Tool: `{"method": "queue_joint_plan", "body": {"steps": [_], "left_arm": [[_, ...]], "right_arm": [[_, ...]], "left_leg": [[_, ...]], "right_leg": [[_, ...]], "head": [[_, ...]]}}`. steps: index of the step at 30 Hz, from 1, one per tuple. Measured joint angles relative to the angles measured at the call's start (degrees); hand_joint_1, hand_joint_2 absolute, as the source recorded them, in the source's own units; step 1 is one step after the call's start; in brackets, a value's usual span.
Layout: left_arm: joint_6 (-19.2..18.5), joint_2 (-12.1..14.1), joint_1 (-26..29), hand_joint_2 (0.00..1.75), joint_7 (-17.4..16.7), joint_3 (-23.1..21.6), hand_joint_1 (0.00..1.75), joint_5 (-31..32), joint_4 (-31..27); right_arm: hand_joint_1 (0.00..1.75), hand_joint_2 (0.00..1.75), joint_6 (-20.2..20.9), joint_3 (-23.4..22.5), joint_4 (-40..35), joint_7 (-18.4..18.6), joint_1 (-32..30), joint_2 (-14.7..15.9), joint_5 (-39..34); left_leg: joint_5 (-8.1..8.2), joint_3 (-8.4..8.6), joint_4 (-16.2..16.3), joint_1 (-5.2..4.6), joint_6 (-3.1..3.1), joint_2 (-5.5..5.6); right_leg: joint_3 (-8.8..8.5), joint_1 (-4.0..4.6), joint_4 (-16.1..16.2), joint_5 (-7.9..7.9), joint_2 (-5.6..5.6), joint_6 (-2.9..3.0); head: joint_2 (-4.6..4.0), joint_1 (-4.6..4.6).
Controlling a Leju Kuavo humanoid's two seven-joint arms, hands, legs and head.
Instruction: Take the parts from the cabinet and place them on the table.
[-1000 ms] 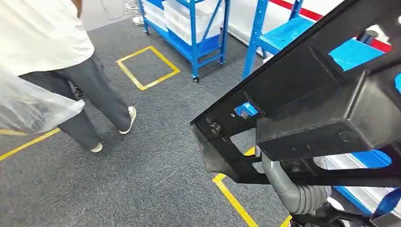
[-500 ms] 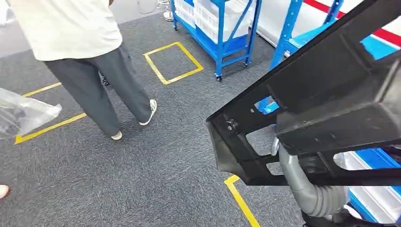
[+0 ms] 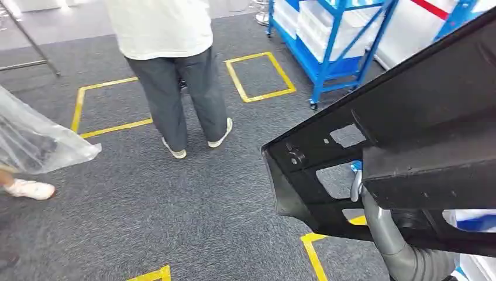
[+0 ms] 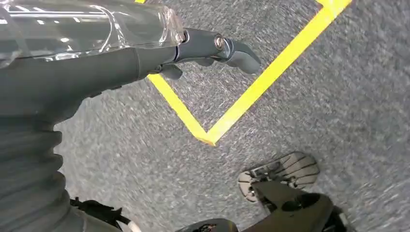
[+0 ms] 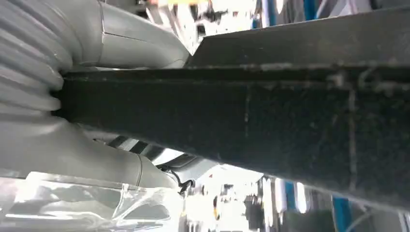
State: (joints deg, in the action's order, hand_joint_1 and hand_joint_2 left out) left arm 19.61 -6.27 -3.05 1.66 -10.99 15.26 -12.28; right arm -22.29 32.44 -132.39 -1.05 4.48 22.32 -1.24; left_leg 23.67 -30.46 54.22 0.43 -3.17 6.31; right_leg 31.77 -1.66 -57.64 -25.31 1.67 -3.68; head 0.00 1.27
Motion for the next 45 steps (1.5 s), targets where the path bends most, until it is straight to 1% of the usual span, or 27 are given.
{"method": "queue_joint_plan", "body": {"steps": [1, 2, 5, 6, 7, 8, 10, 12, 13, 15, 16, 17, 22, 24, 26, 27, 28, 29, 31, 32, 33, 37, 38, 39, 41, 43, 45], "left_arm": [[0.0, 0.0, 0.0, 1.75, 0.2, 0.0, 0.00, 0.1, 0.0], [0.2, 0.0, -0.2, 1.75, 0.6, 0.0, 0.00, 0.4, 0.0], [0.5, 0.0, 0.4, 1.75, 1.1, 0.0, 0.00, 0.3, 0.0], [0.7, 0.2, 0.4, 1.75, 1.2, 0.0, 0.00, 0.3, 0.0], [0.8, 0.0, 0.4, 1.75, 1.3, -0.1, 0.00, 0.1, 0.0], [1.0, 0.0, 0.0, 1.75, 1.6, 0.0, 0.00, 0.1, 0.0], [1.1, 0.0, -0.5, 1.75, 1.8, 0.0, 0.00, 0.0, 0.0], [1.3, 0.0, -0.7, 1.75, 1.8, 0.0, 0.00, -0.1, 0.0], [1.5, 0.0, -0.7, 1.75, 1.8, 0.0, 0.00, -0.1, 0.0], [1.8, 0.2, -0.4, 1.75, 1.8, 0.0, 0.00, -0.3, 0.0], [1.8, 0.3, -0.4, 1.75, 1.8, 0.0, 0.00, -0.3, 0.0], [1.8, 0.3, -0.6, 1.75, 1.8, 0.0, 0.00, -0.3, 0.0], [1.8, 0.8, -0.5, 1.75, 0.8, -0.1, 0.00, -0.3, 0.0], [1.8, 1.1, -0.6, 1.75, 0.3, -0.1, 0.00, -0.5, 0.0], [1.8, 1.2, -0.7, 1.75, 0.0, -0.1, 0.00, -0.7, 0.0], [1.8, 1.2, -0.7, 1.75, -0.2, -0.1, 0.00, -1.0, 0.0], [1.8, 1.2, -0.6, 1.75, -0.2, -0.1, 0.00, -1.1, 0.0], [1.8, 1.4, -0.5, 1.75, -0.2, -0.1, 0.00, -1.2, 0.0], [1.8, 1.5, -0.6, 1.75, -0.2, -0.1, 0.00, -1.3, 0.0], [1.8, 1.5, -0.6, 1.75, -0.2, -0.1, 0.00, -1.3, 0.0], [1.8, 1.6, -0.6, 1.75, -0.1, -0.1, 0.00, -1.2, 0.0], [1.8, 1.7, -0.2, 1.75, -0.1, -0.1, 0.00, -0.9, 0.0], [1.8, 1.7, 0.0, 1.75, -0.1, -0.2, 0.00, -0.6, 0.0], [1.7, 1.6, -0.1, 1.75, 0.0, -0.3, 0.00, -0.4, 0.0], [1.7, 1.6, -0.5, 1.75, 0.0, -0.6, 0.00, -0.1, 0.0], [1.7, 1.5, -0.5, 1.75, 0.2, -0.7, 0.00, 0.1, 0.0], [1.7, 1.5, -0.3, 1.75, 0.3, -1.0, 0.00, 0.1, 0.0]], "right_arm": [[1.75, 1.75, 0.0, 0.0, 0.0, -0.2, -0.1, 0.0, 0.0], [1.75, 1.75, 0.0, 0.0, 0.0, -1.1, -0.3, 0.1, -0.5], [1.75, 1.75, 0.1, 0.0, 0.0, -2.8, -0.2, 0.1, -1.4], [1.75, 1.75, 0.3, 0.0, 0.0, -3.2, -0.3, 0.1, -1.7], [1.75, 1.75, 0.4, 0.0, 0.0, -3.4, -0.4, 0.1, -1.9], [1.75, 1.75, 0.5, 0.0, 0.0, -3.9, -0.7, 0.1, -1.9], [1.75, 1.75, 0.9, 0.0, 0.0, -4.4, -1.0, 0.1, -2.4], [1.75, 1.75, 1.2, 0.0, 0.0, -5.1, -1.2, 0.1, -2.8], [1.75, 1.75, 1.4, 0.0, 0.0, -5.4, -1.2, 0.1, -3.0], [1.75, 1.75, 1.7, -0.1, 0.0, -6.0, -1.3, 0.1, -3.2], [1.75, 1.75, 1.8, -0.2, 0.0, -6.4, -1.5, 0.1, -3.4], [1.75, 1.75, 2.0, -0.2, 0.0, -6.8, -1.7, 0.1, -3.6], [1.75, 1.75, 2.3, -0.8, 0.3, -8.4, -1.8, 0.0, -3.6], [1.75, 1.75, 2.6, -1.0, 0.3, -9.0, -2.0, -0.1, -3.8], [1.75, 1.75, 3.2, -1.0, 0.5, -9.1, -2.2, -0.1, -4.2], [1.75, 1.75, 3.3, -1.0, 0.6, -9.1, -2.3, -0.1, -4.2], [1.75, 1.75, 3.5, -1.0, 0.7, -9.1, -2.2, -0.2, -4.3], [1.75, 1.75, 3.8, -1.0, 0.8, -9.1, -2.1, -0.3, -4.4], [1.75, 1.75, 4.3, -1.0, 1.1, -9.1, -1.8, -0.7, -4.6], [1.75, 1.75, 4.4, -1.0, 1.2, -9.1, -1.7, -0.9, -4.7], [1.75, 1.75, 4.4, -1.0, 1.4, -9.1, -1.7, -0.9, -4.6], [1.75, 1.75, 4.6, -0.9, 1.8, -9.1, -1.4, -1.4, -4.7], [1.75, 1.75, 4.6, -0.9, 1.9, -9.1, -1.2, -1.7, -4.7], [1.75, 1.75, 4.6, -0.9, 1.9, -9.0, -1.3, -1.8, -4.7], [1.75, 1.75, 4.6, -1.0, 1.9, -9.0, -1.6, -1.9, -4.7], [1.75, 1.75, 4.3, -1.0, 2.0, -8.7, -1.7, -1.9, -4.8], [1.75, 1.75, 4.1, -1.0, 2.2, -8.5, -1.8, -2.0, -4.8]], "left_leg": [[0.11, -0.15, 0.0, 0.10, 0.19, 0.49], [0.14, -0.70, 0.6, -0.18, 0.57, 1.27], [-0.14, -1.35, 0.1, 0.38, 1.49, 2.92], [0.15, -1.36, 0.5, 0.38, 1.69, 2.19], [0.85, -1.79, 1.8, -0.02, 2.05, -1.43], [3.29, -4.19, 6.4, -0.02, 2.39, -4.32], [7.40, -9.41, 16.5, 0.12, 2.68, -5.52], [7.53, -11.65, 20.3, 0.26, 2.75, -5.81], [6.30, -10.84, 18.7, 0.28, 2.75, -5.91], [1.26, -5.64, 8.3, 0.27, 2.54, -6.77], [-0.92, -2.63, 2.7, 0.07, 2.16, -8.96], [-0.18, -1.98, 1.0, -0.76, 1.56, -11.77], [-0.55, -2.03, 0.3, -0.67, 0.32, -8.04], [-0.76, -1.82, 0.2, -0.21, -0.21, -6.64], [-0.88, -1.85, 0.2, -0.29, -0.58, -4.98], [-0.87, -1.84, 0.3, -0.36, -0.59, -4.13], [-0.86, -1.79, 0.3, -0.40, -0.58, -3.35], [-0.82, -1.66, 0.3, -0.37, -0.55, -2.27], [-0.68, -1.26, 0.4, -0.26, -0.34, -0.51], [-0.52, -1.11, 0.4, -0.20, -0.11, 0.31], [-0.42, -1.40, 0.5, -0.28, 0.13, 0.89], [-0.94, -2.53, 0.3, 0.26, 1.69, 3.25], [-0.52, -2.59, 1.0, 0.50, 1.86, 2.42], [0.68, -3.44, 2.9, -0.11, 2.09, -1.13], [5.36, -8.35, 12.5, 0.15, 2.70, -5.16], [8.20, -12.54, 20.9, 0.26, 2.95, -5.84], [6.22, -11.64, 18.9, 0.31, 2.96, -5.95]], "right_leg": [[-1.02, -0.24, 2.0, -0.33, 2.59, 0.17], [-1.00, -0.31, 2.6, -0.59, 3.29, 0.35], [-0.93, 0.28, 2.4, -0.57, 1.55, 1.21], [-1.01, -0.10, 2.7, -0.44, 0.74, 1.54], [-1.19, -0.08, 2.7, -0.50, 0.18, 1.74], [-1.27, 0.09, 2.7, -0.68, -0.99, 2.27], [-1.31, 0.23, 2.7, -0.86, -2.71, 2.52], [-1.46, 0.26, 2.7, -1.03, -4.30, 2.55], [-1.57, 0.24, 2.7, -1.14, -4.89, 2.55], [-2.18, 0.24, 2.7, -1.52, -6.11, 2.29], [-2.57, 0.29, 2.7, -1.78, -6.65, 2.01], [-2.76, 0.75, 2.7, -2.04, -7.10, 1.66], [-3.92, 0.70, 3.4, -2.78, -9.60, 0.02], [-1.93, 0.38, -2.0, -6.41, -4.39, -0.09], [3.41, 0.37, -12.6, -10.84, -2.27, -0.21], [5.47, 0.40, -16.2, -11.47, -2.15, -0.22], [6.46, 0.39, -17.0, -10.91, -2.15, -0.20], [6.13, 0.38, -15.0, -8.65, -2.12, -0.14], [2.45, 0.22, -5.5, -2.54, -1.31, 0.02], [0.32, -0.04, -0.2, -0.03, 0.54, 0.04], [-0.60, -0.26, 1.4, -0.65, 3.60, 0.31], [-0.35, 0.25, 2.2, -0.44, 2.08, 1.56], [-0.57, -0.26, 2.5, -0.18, 0.67, 2.03], [-0.76, -0.14, 2.6, -0.35, 0.26, 2.32], [-0.86, 0.14, 2.6, -0.52, -1.67, 2.69], [-0.86, 0.30, 2.6, -0.65, -3.43, 2.81], [-0.95, 0.32, 2.5, -0.75, -4.82, 2.72]], "head": [[0.00, 0.00], [0.00, -0.04], [0.00, -0.04], [0.00, -0.04], [0.00, -0.17], [0.00, -0.57], [0.00, -0.57], [0.00, -0.59], [0.00, -0.59], [0.00, -0.59], [0.00, -0.61], [0.00, -0.59], [0.00, -0.48], [0.02, -0.27], [0.00, 0.26], [0.00, 0.26], [0.00, 0.26], [0.00, 0.28], [0.00, 0.28], [0.00, 0.28], [0.00, 0.28], [0.00, 0.24], [0.00, 0.26], [0.00, -0.09], [0.00, -0.42], [0.00, -0.42], [0.00, -0.42]]}}
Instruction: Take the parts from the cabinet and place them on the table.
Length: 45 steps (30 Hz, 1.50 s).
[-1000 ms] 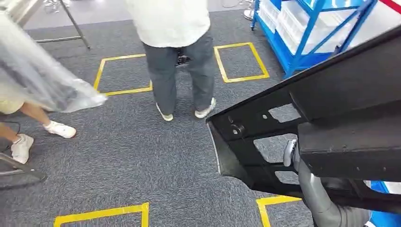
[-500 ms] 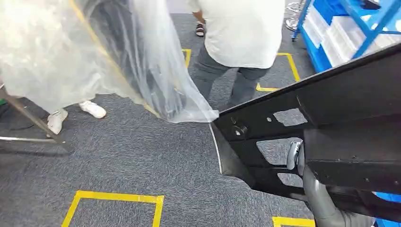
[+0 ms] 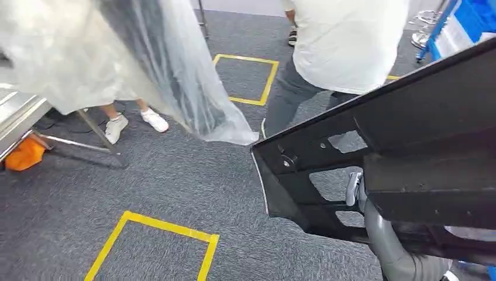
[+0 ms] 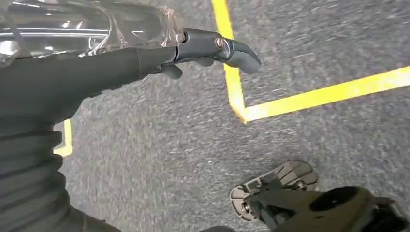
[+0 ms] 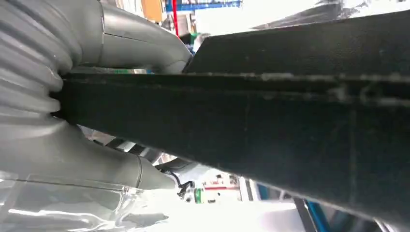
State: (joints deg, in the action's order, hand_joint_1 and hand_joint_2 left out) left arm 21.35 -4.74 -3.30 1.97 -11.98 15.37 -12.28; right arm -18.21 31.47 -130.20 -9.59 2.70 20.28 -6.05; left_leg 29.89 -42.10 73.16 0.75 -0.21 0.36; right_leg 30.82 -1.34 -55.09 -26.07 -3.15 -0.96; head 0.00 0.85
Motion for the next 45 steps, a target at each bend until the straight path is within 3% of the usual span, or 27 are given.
{"method": "queue_joint_plan", "body": {"steps": [2, 3, 4, 8, 9, 10, 11, 13, 14, 16, 18, 20, 23, 24, 25, 27, 29, 30, 31, 33, 34, 35, 36, 40, 42, 43, 45], "left_arm": [[0.0, 0.0, 0.0, 1.75, 0.2, -0.1, 0.00, 0.1, 0.0], [0.0, 0.0, -0.1, 1.75, 0.2, -0.2, 0.00, 0.3, 0.0], [0.0, 0.0, -0.2, 1.75, 0.2, -0.3, 0.00, 0.3, 0.0], [0.0, 0.0, -0.2, 1.75, -0.3, -0.9, 0.00, 0.9, 0.0], [0.0, 0.0, -0.1, 1.75, -0.7, -1.1, 0.00, 1.1, 0.0], [0.0, 0.0, -0.2, 1.75, -0.9, -1.2, 0.00, 1.4, 0.0], [-0.1, 0.0, -0.4, 1.75, -1.2, -1.4, 0.00, 1.5, 0.0], [-0.6, 0.0, -0.4, 1.75, -1.7, -1.7, 0.00, 1.6, 0.0], [-0.7, 0.0, -0.3, 1.75, -1.9, -1.9, 0.00, 1.7, 0.0], [-1.0, 0.0, -0.2, 1.75, -2.4, -2.3, 0.00, 1.7, 0.0], [-1.2, 0.0, -0.2, 1.75, -2.7, -2.4, 0.00, 1.6, 0.0], [-1.4, 0.1, -0.4, 1.75, -2.8, -2.6, 0.00, 1.6, 0.0], [-1.6, 0.1, 0.0, 1.75, -3.0, -2.9, 0.00, 1.4, 0.0], [-1.7, 0.3, 0.0, 1.75, -3.0, -2.9, 0.00, 1.3, 0.0], [-1.8, 0.3, 0.1, 1.75, -3.0, -3.0, 0.00, 1.2, 0.0], [-1.8, 0.3, -0.4, 1.75, -3.0, -3.0, 0.00, 1.0, 0.0], [-1.7, 0.3, -0.4, 1.75, -2.8, -3.0, 0.00, 0.9, 0.0], [-1.7, 0.3, -0.3, 1.75, -2.7, -3.0, 0.00, 0.9, 0.0], [-1.7, 0.3, -0.1, 1.75, -2.4, -3.0, 0.00, 0.9, 0.0], [-1.4, 0.3, 0.0, 1.75, -2.1, -3.0, 0.00, 0.9, 0.0], [-1.4, 0.4, -0.1, 1.75, -2.0, -3.1, 0.00, 0.9, 0.0], [-1.2, 0.4, -0.3, 1.75, -1.7, -3.1, 0.00, 0.8, 0.0], [-1.2, 0.5, -0.4, 1.75, -1.6, -3.1, 0.00, 0.7, 0.0], [-0.9, 0.7, -0.6, 1.75, -1.2, -3.2, 0.00, 0.2, 0.0], [-0.9, 0.7, -0.6, 1.75, -1.1, -3.3, 0.00, 0.2, 0.0], [-0.9, 0.7, -0.9, 1.75, -1.0, -3.4, 0.00, 0.2, 0.0], [-0.9, 0.5, -0.9, 1.75, -1.0, -3.5, 0.00, 0.0, 0.0]], "right_arm": [[1.75, 1.75, -0.3, 0.0, 0.1, 0.2, 0.0, -0.2, 0.0], [1.75, 1.75, -0.4, 0.0, 0.1, 0.2, 0.0, -0.2, 0.0], [1.75, 1.75, -0.5, 0.0, 0.1, 0.1, 0.0, -0.3, 0.0], [1.75, 1.75, -1.4, -0.1, 0.3, 0.1, -0.3, -0.4, -0.7], [1.75, 1.75, -1.7, -0.3, 0.3, 0.1, -0.5, -0.3, -0.7], [1.75, 1.75, -2.1, -0.5, 0.3, 0.1, -1.1, -0.3, -1.0], [1.75, 1.75, -2.5, -0.7, 0.3, 0.0, -1.7, -0.2, -1.1], [1.75, 1.75, -3.2, -1.0, 0.4, 0.0, -2.8, -0.2, -1.4], [1.75, 1.75, -3.5, -1.2, 0.4, 0.0, -3.1, -0.2, -1.5], [1.75, 1.75, -3.6, -1.5, 0.5, -0.2, -3.5, -0.1, -1.7], [1.75, 1.75, -3.7, -1.5, 0.6, -0.3, -3.6, 0.0, -1.8], [1.75, 1.75, -3.7, -1.6, 0.8, -0.3, -3.7, 0.0, -1.8], [1.75, 1.75, -3.7, -1.6, 0.9, -0.4, -3.5, 0.0, -1.9], [1.75, 1.75, -3.7, -1.6, 0.9, -0.5, -3.2, 0.0, -1.9], [1.75, 1.75, -3.7, -1.6, 0.9, -0.5, -2.9, -0.1, -1.9], [1.75, 1.75, -3.7, -1.6, 0.9, -0.5, -2.9, -0.1, -2.0], [1.75, 1.75, -3.7, -1.6, 1.0, -0.5, -2.8, 0.0, -2.1], [1.75, 1.75, -3.7, -1.6, 1.1, -0.5, -2.7, 0.0, -2.1], [1.75, 1.75, -3.7, -1.6, 1.2, -0.4, -2.6, 0.0, -2.1], [1.75, 1.75, -3.7, -1.6, 1.2, -0.4, -2.1, -0.1, -2.1], [1.75, 1.75, -3.7, -1.6, 1.2, -0.4, -1.9, -0.1, -2.1], [1.75, 1.75, -3.6, -1.6, 1.2, -0.4, -1.7, -0.1, -2.1], [1.75, 1.75, -3.5, -1.6, 1.2, -0.3, -1.6, -0.1, -2.1], [1.75, 1.75, -3.3, -1.5, 1.4, -0.3, -0.9, -0.1, -2.1], [1.75, 1.75, -3.3, -1.5, 1.5, -0.3, -0.8, -0.1, -2.1], [1.75, 1.75, -3.3, -1.5, 1.5, -0.4, -0.9, 0.0, -2.1], [1.75, 1.75, -3.3, -1.5, 1.8, -0.2, -1.0, 0.0, -2.2]], "left_leg": [[-4.95, 6.32, -11.6, -0.12, -0.37, -0.99], [-6.58, 9.53, -17.0, -0.44, -0.93, -3.53], [-6.13, 9.99, -18.4, -0.99, -1.47, -5.53], [-6.40, 9.71, -18.8, -1.15, -2.42, -2.72], [-6.80, 10.41, -19.2, -0.49, -2.68, -1.98], [-6.88, 10.50, -19.3, -0.45, -3.04, -1.24], [-6.90, 10.47, -19.3, -0.47, -3.32, -0.58], [-6.88, 10.41, -19.2, -0.59, -3.37, 1.23], [-6.88, 10.43, -19.2, -0.62, -3.36, 1.90], [-6.84, 10.54, -19.1, -0.57, -3.32, 3.48], [-6.59, 10.69, -18.8, -0.42, -2.94, 5.44], [-6.45, 10.00, -18.1, -0.64, -2.22, 6.60], [-6.75, 9.47, -18.7, -0.02, -1.06, 7.92], [-6.63, 9.39, -18.6, 0.00, -0.78, 8.27], [-6.02, 9.11, -17.3, -0.23, -0.62, 4.83], [-2.03, 5.26, -9.8, -0.32, -0.14, 0.93], [1.57, 0.35, -0.3, -0.27, 0.06, 0.44], [1.79, -0.62, 1.6, -0.26, 0.03, 0.38], [0.74, -0.26, 0.7, -0.26, -0.07, 0.31], [-3.83, 4.78, -8.9, -0.68, -0.80, -0.41], [-5.42, 7.21, -13.3, -1.03, -1.42, -1.62], [-6.38, 9.68, -18.8, -2.02, -2.69, -4.77], [-6.23, 9.60, -18.3, -2.02, -2.97, -5.33], [-6.95, 10.18, -20.2, -2.21, -3.55, -2.97], [-8.08, 11.48, -21.5, -1.14, -3.53, -1.62], [-8.18, 11.43, -21.5, -1.08, -3.66, -0.79], [-8.18, 11.37, -21.4, -0.93, -3.65, 0.89]], "right_leg": [[-0.31, 0.05, 0.0, -0.20, -1.29, -0.30], [-0.60, 0.11, 0.0, -0.32, -1.78, -0.48], [-0.75, 0.45, -0.1, -0.52, -2.09, -0.77], [-1.73, 0.50, 0.6, -0.99, -4.26, -2.16], [-1.75, 0.06, 0.1, -1.43, -3.01, -2.43], [-0.90, 0.09, -2.5, -3.44, 0.08, -2.48], [1.13, 0.06, -6.9, -5.98, 1.65, -2.52], [6.08, 0.09, -16.7, -9.86, 2.64, -2.74], [7.25, 0.09, -18.4, -9.85, 2.65, -2.76], [6.43, 0.05, -15.2, -6.67, 2.67, -2.68], [1.21, -0.44, -3.0, 0.06, 4.69, -2.78], [0.28, -0.42, -0.2, -0.17, 8.72, -2.39], [0.50, 0.30, -0.8, -0.25, 7.22, -1.06], [0.38, -0.23, -0.5, -0.01, 6.35, -0.57], [0.17, -0.20, -0.4, 0.02, 5.60, -0.33], [0.01, 0.17, -0.4, -0.22, 3.94, 0.27], [-0.01, 0.41, -0.4, -0.40, 2.13, 0.54], [-0.04, 0.49, -0.4, -0.44, 1.59, 0.59], [-0.11, 0.59, -0.4, -0.53, 0.69, 0.69], [-0.38, 0.91, -0.4, -0.68, -0.69, 0.68], [-0.53, 1.03, -0.4, -0.75, -1.13, 0.67], [-0.80, 1.07, -0.4, -0.85, -1.92, 0.60], [-1.07, 1.19, -0.1, -1.01, -2.37, 0.36], [-2.31, 1.05, 0.9, -1.26, -4.59, -0.98], [-0.94, 0.63, -2.9, -4.06, 1.15, -1.32], [1.29, 0.68, -7.7, -6.61, 2.38, -1.50], [6.11, 0.50, -16.9, -9.81, 2.69, -1.93]], "head": [[0.00, -0.02], [0.00, -0.02], [0.00, 0.02], [0.00, 0.07], [0.00, 0.11], [0.00, 0.20], [0.00, 0.50], [0.00, 0.66], [0.00, 0.68], [0.00, 0.68], [0.00, 0.68], [0.00, 0.77], [0.00, 0.70], [0.00, 0.66], [0.00, 0.62], [0.00, 0.07], [0.00, 0.00], [0.00, 0.00], [0.00, 0.00], [0.00, -0.02], [0.00, -0.02], [0.00, -0.02], [0.00, 0.40], [0.00, -0.13], [0.00, -0.09], [0.00, 0.11], [0.00, 0.15]]}}
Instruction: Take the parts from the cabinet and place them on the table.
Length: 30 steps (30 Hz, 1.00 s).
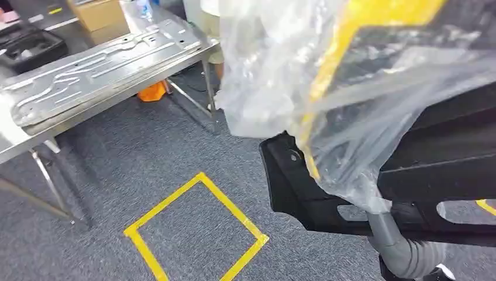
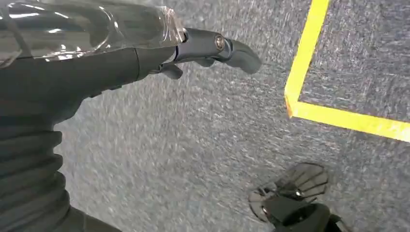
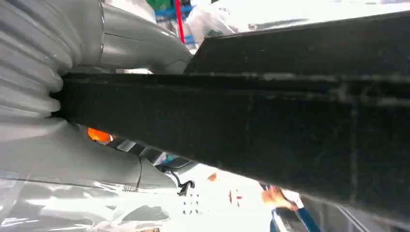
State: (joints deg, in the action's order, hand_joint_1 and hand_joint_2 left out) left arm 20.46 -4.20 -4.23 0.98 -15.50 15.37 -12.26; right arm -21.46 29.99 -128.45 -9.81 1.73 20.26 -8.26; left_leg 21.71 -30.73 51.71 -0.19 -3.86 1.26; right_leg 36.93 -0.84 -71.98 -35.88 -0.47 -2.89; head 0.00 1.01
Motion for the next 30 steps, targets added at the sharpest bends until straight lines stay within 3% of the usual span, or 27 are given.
{"method": "queue_joint_plan", "body": {"steps": [1, 2, 4, 5, 6, 7, 10, 11, 12, 13, 14, 15, 17, 18, 20, 21, 22, 23, 26, 27, 28, 29, 30], "left_arm": [[0.0, 0.0, 0.2, 1.75, 0.0, -0.1, 0.00, 0.0, 0.0], [0.0, 0.0, 0.3, 1.75, 0.0, -0.2, 0.00, 0.0, 0.0], [0.0, 0.0, 0.5, 1.75, 0.0, -0.3, 0.00, -0.1, 0.0], [0.0, 0.0, 0.5, 1.75, 0.0, -0.3, 0.00, -0.1, 0.0], [0.0, 0.1, 0.6, 1.75, 0.0, -0.3, 0.00, -0.1, 0.0], [0.0, 0.1, 0.5, 1.75, 0.0, -0.3, 0.00, -0.2, 0.0], [0.0, 0.1, 1.0, 1.75, 0.0, -0.3, 0.00, -0.2, 0.0], [0.0, 0.1, 1.2, 1.75, 0.0, -0.4, 0.00, -0.2, 0.0], [0.0, 0.0, 1.3, 1.75, 0.0, -0.4, 0.00, -0.2, 0.0], [0.0, 0.0, 1.2, 1.75, 0.0, -0.4, 0.00, -0.2, 0.0], [0.0, 0.0, 1.0, 1.75, -0.2, -0.4, 0.00, -0.2, 0.0], [0.0, 0.0, 0.9, 1.75, -0.2, -0.4, 0.00, -0.4, 0.0], [0.0, 0.0, 0.9, 1.75, -0.2, -0.4, 0.00, -0.4, 0.0], [0.0, 0.0, 1.0, 1.75, -0.1, -0.4, 0.00, -0.4, 0.0], [0.0, 0.0, 1.1, 1.75, -0.1, -0.5, 0.00, -0.4, 0.0], [0.0, 0.0, 1.1, 1.75, -0.1, -0.5, 0.00, -0.5, 0.0], [0.0, 0.0, 0.8, 1.75, -0.1, -0.5, 0.00, -0.6, 0.0], [0.0, 0.0, 0.7, 1.75, -0.1, -0.5, 0.00, -0.6, 0.0], [0.0, 0.0, 0.7, 1.75, -0.1, -0.5, 0.00, -0.8, 0.0], [0.0, 0.0, 0.8, 1.75, -0.1, -0.5, 0.00, -0.8, 0.0], [0.1, 0.0, 0.8, 1.75, 0.0, -0.5, 0.00, -1.0, 0.0], [0.2, 0.1, 0.7, 1.75, 0.1, -0.4, 0.00, -1.1, 0.0], [0.2, 0.0, 0.5, 1.75, 0.1, -0.4, 0.00, -1.1, 0.0]], "right_arm": [[1.75, 1.75, 0.0, 0.0, 0.1, 0.0, 0.0, 0.0, 0.0], [1.75, 1.75, 0.0, 0.0, 0.1, 0.0, 0.0, 0.0, 0.0], [1.75, 1.75, 0.0, 0.0, 0.2, 0.0, 0.0, 0.0, 0.0], [1.75, 1.75, 0.0, 0.0, 0.2, 0.0, 0.0, 0.0, 0.0], [1.75, 1.75, 0.0, 0.0, 0.3, 0.0, 0.0, 0.0, 0.0], [1.75, 1.75, 0.0, 0.0, 0.3, 0.1, 0.0, 0.0, 0.0], [1.75, 1.75, -0.2, 0.0, 0.4, 0.3, 0.2, 0.0, 0.1], [1.75, 1.75, -0.2, 0.0, 0.4, 0.3, 0.4, 0.0, 0.2], [1.75, 1.75, -0.2, 0.0, 0.4, 0.4, 0.6, 0.0, 0.3], [1.75, 1.75, -0.2, 0.0, 0.4, 0.4, 0.5, 0.0, 0.4], [1.75, 1.75, -0.2, 0.0, 0.4, 0.5, 0.5, 0.0, 0.4], [1.75, 1.75, -0.2, 0.0, 0.4, 0.7, 0.5, 0.0, 0.5], [1.75, 1.75, -0.2, 0.0, 0.4, 0.9, 0.6, 0.0, 0.5], [1.75, 1.75, -0.2, 0.0, 0.4, 0.9, 0.6, 0.0, 0.5], [1.75, 1.75, -0.2, 0.0, 0.4, 1.0, 0.9, 0.0, 0.5], [1.75, 1.75, -0.2, 0.0, 0.4, 1.0, 1.0, 0.0, 0.5], [1.75, 1.75, -0.2, 0.0, 0.4, 1.0, 1.2, 0.0, 0.5], [1.75, 1.75, -0.2, 0.0, 0.4, 1.0, 1.2, 0.0, 0.5], [1.75, 1.75, -0.1, 0.1, 0.4, 1.0, 1.4, 0.0, 0.5], [1.75, 1.75, 0.0, 0.1, 0.4, 1.0, 1.6, 0.0, 0.5], [1.75, 1.75, 0.0, 0.1, 0.4, 1.0, 1.6, 0.0, 0.5], [1.75, 1.75, 0.0, 0.1, 0.4, 1.0, 1.6, 0.0, 0.5], [1.75, 1.75, 0.0, 0.1, 0.4, 1.0, 1.6, 0.2, 0.5]], "left_leg": [[0.03, 0.01, 0.1, 0.13, 0.05, 0.78], [0.05, 0.08, 0.1, 0.27, 0.08, 1.48], [0.35, 0.17, 0.6, 0.84, 0.70, 3.48], [0.60, 0.09, 1.0, 1.01, 1.08, 4.13], [1.02, -0.30, 1.6, 0.95, 1.80, 4.92], [1.20, -0.74, 2.1, 0.89, 2.18, 5.42], [0.86, -1.21, 1.6, 1.28, 2.80, 6.05], [1.05, -1.26, 1.9, 1.55, 3.04, 6.22], [1.83, -1.49, 3.1, 1.44, 3.04, 3.86], [3.44, -2.77, 5.8, 1.11, 3.07, 1.67], [6.45, -5.90, 12.1, 1.12, 3.16, 0.07], [8.68, -8.54, 17.3, 1.11, 3.17, -0.36], [10.66, -12.02, 24.0, 1.00, 2.87, -0.47], [9.82, -11.74, 23.2, 0.93, 2.63, -0.50], [4.93, -6.36, 13.0, 0.40, 1.66, -1.28], [3.10, -3.79, 8.2, -0.03, 1.15, -2.38], [2.30, -1.34, 3.1, -0.96, 0.34, -5.97], [2.15, -1.37, 3.0, -1.09, 0.72, -5.40], [2.05, -1.71, 2.9, -1.40, 0.49, -3.46], [1.55, -1.01, 2.3, -0.68, 0.17, -2.86], [1.48, -0.88, 2.2, -0.62, 0.05, -2.16], [1.48, -0.84, 2.2, -0.51, -0.24, -1.62], [1.51, -0.84, 2.2, -0.54, -0.33, -0.79]], "right_leg": [[1.25, -0.13, -1.7, 0.11, 0.00, -0.15], [1.15, -0.29, -0.7, 1.41, 0.00, -0.35], [-3.13, -1.08, 9.6, 7.84, 0.34, -0.99], [-5.31, -1.56, 14.3, 10.09, 1.45, -1.39], [-6.42, -1.64, 16.7, 9.72, 4.50, -1.92], [-6.38, -1.63, 17.1, 10.02, 3.93, -0.86], [-5.99, -0.85, 16.6, 10.01, 2.74, 0.66], [-6.06, -1.04, 16.8, 10.22, 1.89, 1.23], [-6.18, -0.99, 16.9, 10.25, 1.48, 1.52], [-6.23, -0.82, 16.9, 10.15, 0.97, 1.94], [-6.22, -0.53, 16.9, 10.10, 0.08, 2.13], [-6.20, -0.27, 16.9, 10.02, -0.77, 2.25], [-6.22, 0.17, 16.8, 9.90, -2.33, 2.37], [-6.26, 0.31, 16.8, 9.82, -2.93, 2.38], [-6.54, 0.54, 16.9, 9.60, -4.36, 2.38], [-6.73, 0.56, 16.9, 9.52, -4.88, 2.32], [-6.99, 0.65, 16.9, 9.32, -5.50, 2.08], [-7.04, 0.88, 16.8, 9.06, -5.90, 1.77], [-7.43, 0.67, 17.1, 8.84, -7.51, 1.11], [-7.42, 0.70, 16.8, 8.52, -6.84, 0.65], [-7.20, 0.35, 15.6, 7.66, -2.52, 0.37], [-5.51, 0.27, 12.0, 5.30, -0.64, 0.32], [-2.95, 0.29, 6.9, 2.69, -0.02, 0.23]], "head": [[0.00, 0.02], [0.00, 0.02], [0.00, 0.04], [0.00, 0.04], [0.00, 0.09], [0.00, 0.31], [0.00, 0.11], [0.00, 0.11], [0.00, 0.07], [0.00, -0.18], [0.00, -0.33], [0.00, -0.35], [0.00, -0.37], [0.00, -0.37], [0.00, -0.37], [0.00, -0.37], [0.00, -0.37], [0.00, -0.35], [0.00, -0.35], [0.00, -0.37], [-0.02, -0.33], [0.00, -0.17], [0.00, 0.04]]}}
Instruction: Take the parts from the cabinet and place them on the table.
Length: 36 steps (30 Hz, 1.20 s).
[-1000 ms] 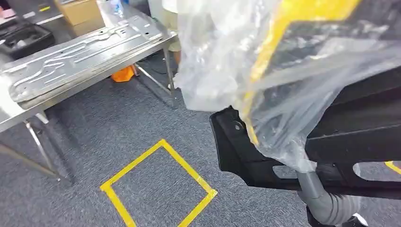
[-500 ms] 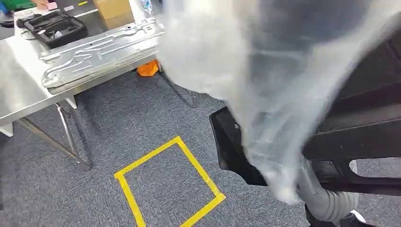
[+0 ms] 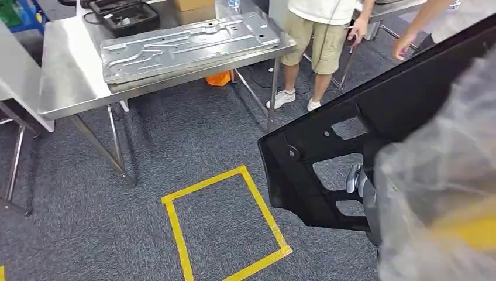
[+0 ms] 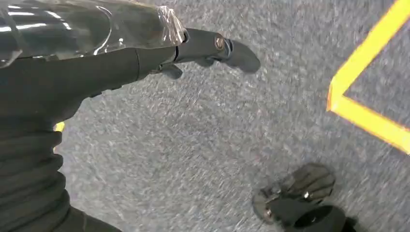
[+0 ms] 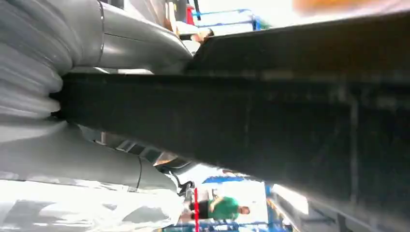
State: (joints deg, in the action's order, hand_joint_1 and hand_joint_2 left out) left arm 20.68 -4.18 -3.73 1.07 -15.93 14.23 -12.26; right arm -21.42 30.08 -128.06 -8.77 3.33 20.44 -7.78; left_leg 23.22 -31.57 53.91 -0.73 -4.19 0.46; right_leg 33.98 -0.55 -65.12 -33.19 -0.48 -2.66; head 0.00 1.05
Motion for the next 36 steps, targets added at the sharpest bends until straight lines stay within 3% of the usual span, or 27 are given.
{"method": "queue_joint_plan", "body": {"steps": [1, 2, 3, 5, 6, 7, 8, 12, 13, 14, 15, 17, 18, 19, 20, 22, 23, 28, 29, 30, 31, 33, 34, 35, 36], "left_arm": [[0.0, 0.0, -0.1, 1.75, 0.1, 0.0, 0.00, 0.0, 0.0], [0.0, -0.1, 0.0, 1.75, 0.1, 0.0, 0.00, 0.0, 0.0], [0.0, -0.1, 0.2, 1.75, 0.1, 0.0, 0.00, 0.0, 0.0], [0.0, -0.1, 0.3, 1.75, 0.1, 0.0, 0.00, 0.0, 0.0], [0.0, -0.1, 0.2, 1.75, 0.1, 0.0, 0.00, 0.0, 0.0], [0.0, -0.1, 0.2, 1.75, 0.1, 0.0, 0.00, 0.0, 0.0], [0.0, -0.1, 0.3, 1.75, 0.1, 0.0, 0.00, 0.0, 0.0], [0.0, -0.1, 0.7, 1.75, -0.1, 0.0, 0.00, -0.2, 0.0], [0.0, 0.0, 0.9, 1.75, -0.1, 0.0, 0.00, -0.3, 0.0], [0.0, -0.1, 0.8, 1.75, -0.1, -0.1, 0.00, -0.3, 0.0], [0.0, -0.1, 0.5, 1.75, -0.1, -0.1, 0.00, -0.3, 0.0], [0.1, -0.1, 0.2, 1.75, -0.1, -0.1, 0.00, -0.3, 0.0], [0.1, -0.1, 0.2, 1.75, -0.1, -0.1, 0.00, -0.3, 0.0], [0.1, -0.2, 0.3, 1.75, -0.1, -0.1, 0.00, -0.3, 0.0], [0.1, -0.1, 0.4, 1.75, -0.1, -0.1, 0.00, -0.3, 0.0], [0.1, -0.1, 0.4, 1.75, 0.0, -0.1, 0.00, -0.3, 0.0], [0.1, -0.1, 0.3, 1.75, 0.0, -0.1, 0.00, -0.3, 0.0], [0.1, -0.1, 0.2, 1.75, 0.0, -0.1, 0.00, -0.3, 0.0], [0.2, 0.0, 0.2, 1.75, 0.3, -0.1, 0.00, -1.0, 0.0], [0.2, 0.0, 0.1, 1.75, 0.5, -0.1, 0.00, -1.0, 0.0], [0.2, 0.0, -0.1, 1.75, 0.5, -0.1, 0.00, -1.1, 0.0], [0.2, 0.0, -0.2, 1.75, 0.8, -0.1, 0.00, -1.0, 0.0], [0.2, 0.0, -0.1, 1.75, 1.1, -0.1, 0.00, -1.0, 0.0], [0.2, 0.0, -0.1, 1.75, 1.2, -0.2, 0.00, -1.0, 0.0], [0.2, 0.0, -0.1, 1.75, 1.2, -0.2, 0.00, -1.0, 0.0]], "right_arm": [[1.75, 1.75, 0.1, 0.0, 0.1, 0.1, -0.1, 0.0, 0.0], [1.75, 1.75, 0.1, 0.0, 0.1, 0.1, -0.2, 0.0, 0.0], [1.75, 1.75, 0.1, 0.0, 0.1, 0.1, -0.2, 0.0, 0.0], [1.75, 1.75, 0.1, 0.0, 0.1, 0.1, -0.2, 0.0, 0.0], [1.75, 1.75, 0.2, 0.0, 0.1, 0.1, -0.1, 0.0, 0.0], [1.75, 1.75, 0.2, 0.0, 0.1, 0.1, -0.1, 0.0, 0.0], [1.75, 1.75, 0.2, 0.0, 0.2, 0.1, 0.0, 0.0, 0.0], [1.75, 1.75, 0.3, 0.0, 0.2, 0.1, 0.2, 0.0, 0.0], [1.75, 1.75, 0.3, 0.1, 0.2, 0.1, 0.5, 0.0, 0.0], [1.75, 1.75, 0.3, 0.1, 0.2, 0.1, 0.4, 0.0, 0.0], [1.75, 1.75, 0.3, 0.0, 0.2, 0.1, 0.4, 0.0, 0.0], [1.75, 1.75, 0.3, 0.1, 0.2, 0.1, 0.3, 0.0, 0.0], [1.75, 1.75, 0.3, 0.1, 0.2, 0.1, 0.3, 0.0, 0.0], [1.75, 1.75, 0.4, 0.1, 0.2, 0.1, 0.3, 0.0, 0.0], [1.75, 1.75, 0.4, 0.1, 0.2, 0.1, 0.3, 0.0, 0.0], [1.75, 1.75, 0.5, 0.1, 0.2, 0.1, 0.4, 0.0, 0.0], [1.75, 1.75, 0.5, 0.1, 0.2, 0.1, 0.5, 0.0, 0.1], [1.75, 1.75, 0.6, 0.1, 0.2, 0.0, 0.5, 0.0, 0.2], [1.75, 1.75, 1.2, 0.3, 0.1, -0.1, 0.8, 0.0, 0.2], [1.75, 1.75, 1.2, 0.3, 0.1, 0.0, 0.7, 0.0, 0.2], [1.75, 1.75, 1.3, 0.3, 0.1, -0.1, 0.7, 0.0, 0.2], [1.75, 1.75, 1.4, 0.5, 0.2, 0.0, 0.5, 0.1, 0.2], [1.75, 1.75, 1.4, 0.5, 0.2, 0.0, 0.5, 0.1, 0.2], [1.75, 1.75, 1.5, 0.5, 0.2, 0.0, 0.5, 0.1, 0.2], [1.75, 1.75, 1.5, 0.5, 0.2, 0.0, 0.5, 0.1, 0.2]], "left_leg": [[0.00, -0.06, 0.1, -0.07, -0.01, 0.86], [0.01, -0.06, 0.1, -0.10, -0.02, 1.51], [0.02, 0.01, 0.1, -0.10, -0.02, 2.45], [0.04, 0.12, 0.2, 0.00, 0.01, 4.01], [0.14, 0.29, 0.3, 0.11, 0.15, 5.21], [0.29, 0.31, 0.5, 0.20, 0.39, 6.02], [0.22, 0.03, 0.4, 0.04, 0.68, 6.54], [0.07, -0.72, 0.4, 0.27, 1.76, 8.23], [0.63, -0.80, 1.2, 0.31, 1.91, 6.40], [1.78, -1.56, 3.0, -0.08, 2.17, 3.47], [4.18, -3.93, 7.5, 0.09, 2.53, 1.44], [8.47, -9.19, 17.7, 0.39, 2.88, 0.38], [9.08, -11.15, 21.3, 0.62, 3.07, 0.29], [8.30, -11.22, 21.0, 0.77, 3.18, 0.21], [6.52, -9.75, 18.0, 0.82, 3.20, 0.05], [1.74, -3.86, 7.1, 0.58, 2.65, -0.44], [-0.10, -0.32, 0.8, -0.04, 1.82, -1.74], [0.38, -0.26, 0.5, -0.17, 1.70, -2.06], [-0.55, 0.84, -1.5, 0.36, 0.91, -1.09], [-0.52, 1.06, -1.8, 0.37, 0.69, -0.84], [-0.58, 1.21, -1.8, 0.49, 0.43, -0.62], [-0.44, 1.26, -1.8, 0.52, 0.30, -0.02], [-0.38, 1.30, -1.7, 0.55, 0.31, 0.28], [-0.28, 1.40, -1.7, 0.62, 0.38, 0.62], [-0.15, 1.55, -1.7, 0.71, 0.51, 0.94]], "right_leg": [[2.75, 0.03, -5.3, -2.07, 0.05, -0.03], [4.56, 0.03, -8.5, -2.90, 0.05, -0.02], [5.53, 0.03, -9.6, -2.22, 0.06, -0.01], [3.48, -0.11, -4.1, 1.92, 0.14, 0.06], [-0.07, -0.31, 3.6, 6.00, 1.03, 0.06], [-2.46, -0.65, 9.0, 7.80, 3.53, 0.01], [-2.76, -0.41, 9.1, 7.08, 5.46, -0.16], [-2.56, -0.06, 9.6, 7.50, 3.32, 1.42], [-2.73, -0.34, 9.9, 7.67, 2.34, 1.79], [-2.85, -0.25, 9.9, 7.50, 1.91, 2.12], [-2.94, -0.11, 9.9, 7.34, 1.02, 2.40], [-2.99, -0.02, 9.8, 7.14, -0.54, 2.68], [-3.05, -0.01, 9.8, 7.06, -1.54, 2.78], [-3.13, 0.00, 9.8, 6.95, -2.09, 2.72], [-3.29, 0.07, 9.8, 6.85, -2.61, 2.68], [-3.78, 0.07, 9.9, 6.56, -3.17, 2.35], [-4.10, 0.01, 9.9, 6.41, -3.65, 2.22], [-4.18, 0.05, 9.9, 6.34, -3.86, 2.08], [-4.77, -0.32, 10.1, 5.89, -3.30, 0.46], [-4.30, -0.10, 8.9, 4.94, -1.84, 0.36], [-1.90, -0.14, 3.9, 2.15, -0.56, 0.18], [3.41, -0.29, -5.9, -1.64, -0.16, -0.23], [5.23, -0.33, -8.6, -1.81, -0.16, -0.38], [5.43, -0.42, -7.9, -0.51, -0.17, -0.50], [4.33, -0.54, -4.7, 1.86, -0.17, -0.61]], "head": [[0.00, 0.02], [0.00, 0.02], [0.00, 0.02], [0.00, 0.04], [0.00, 0.04], [0.00, 0.04], [0.00, 0.04], [0.00, 0.09], [0.00, 0.09], [-0.02, -0.33], [0.00, -0.53], [0.00, -0.55], [0.00, -0.57], [0.00, -0.57], [0.00, -0.59], [0.00, -0.59], [0.00, -0.59], [0.00, -0.48], [0.00, -0.62], [0.00, -0.57], [0.00, -0.39], [0.00, -0.22], [0.00, -0.22], [0.00, -0.20], [0.00, -0.20]]}}
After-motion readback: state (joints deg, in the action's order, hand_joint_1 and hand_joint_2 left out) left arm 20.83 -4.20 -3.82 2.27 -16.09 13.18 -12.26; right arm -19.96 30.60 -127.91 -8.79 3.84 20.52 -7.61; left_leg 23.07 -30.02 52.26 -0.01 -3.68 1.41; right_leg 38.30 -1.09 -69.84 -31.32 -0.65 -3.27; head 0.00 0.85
